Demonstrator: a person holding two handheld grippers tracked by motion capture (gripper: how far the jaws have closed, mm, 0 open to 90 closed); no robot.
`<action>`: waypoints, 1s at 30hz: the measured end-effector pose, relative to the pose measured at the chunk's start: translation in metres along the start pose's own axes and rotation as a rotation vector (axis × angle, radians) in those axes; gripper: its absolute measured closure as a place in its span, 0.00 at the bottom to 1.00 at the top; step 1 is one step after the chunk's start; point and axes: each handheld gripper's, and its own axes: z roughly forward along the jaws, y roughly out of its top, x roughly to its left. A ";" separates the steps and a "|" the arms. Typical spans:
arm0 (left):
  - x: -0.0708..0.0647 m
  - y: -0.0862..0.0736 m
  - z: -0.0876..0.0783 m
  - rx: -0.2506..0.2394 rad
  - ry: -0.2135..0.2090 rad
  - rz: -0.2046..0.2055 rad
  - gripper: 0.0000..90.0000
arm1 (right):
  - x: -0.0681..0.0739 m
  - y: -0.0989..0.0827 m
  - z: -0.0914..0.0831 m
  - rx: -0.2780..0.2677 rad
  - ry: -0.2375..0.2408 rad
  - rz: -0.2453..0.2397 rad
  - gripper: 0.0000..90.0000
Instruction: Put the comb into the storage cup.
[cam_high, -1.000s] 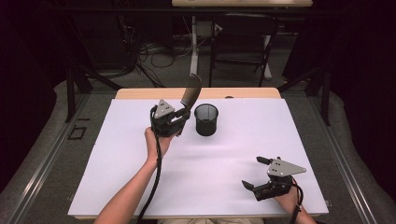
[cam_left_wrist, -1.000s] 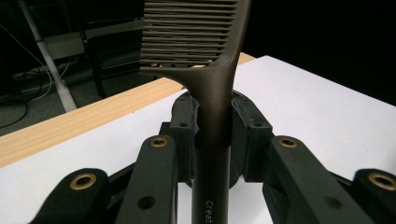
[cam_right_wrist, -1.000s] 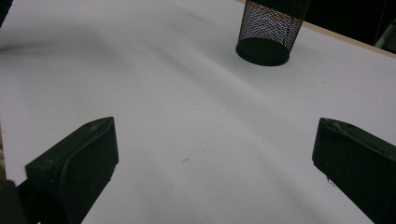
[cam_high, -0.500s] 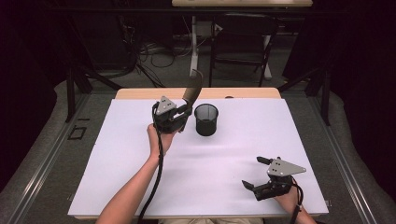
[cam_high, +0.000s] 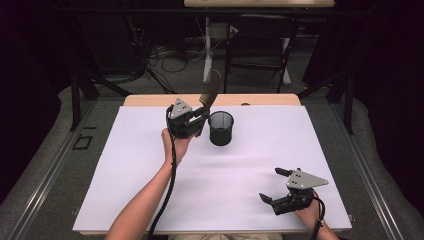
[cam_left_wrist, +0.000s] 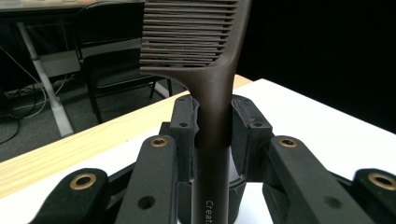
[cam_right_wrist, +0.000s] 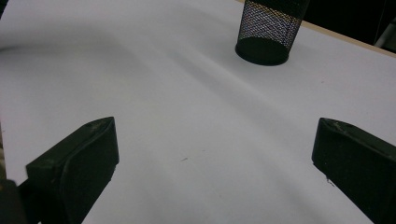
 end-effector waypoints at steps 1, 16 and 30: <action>0.000 0.001 0.000 -0.001 -0.001 0.002 0.80 | 0.000 0.000 0.001 -0.002 -0.001 -0.002 0.00; 0.000 0.009 0.009 -0.035 -0.015 -0.001 0.80 | 0.000 0.000 0.001 0.001 -0.005 0.000 0.00; 0.000 0.016 0.019 -0.054 -0.007 0.002 0.80 | 0.000 0.000 0.000 -0.002 -0.003 0.001 0.00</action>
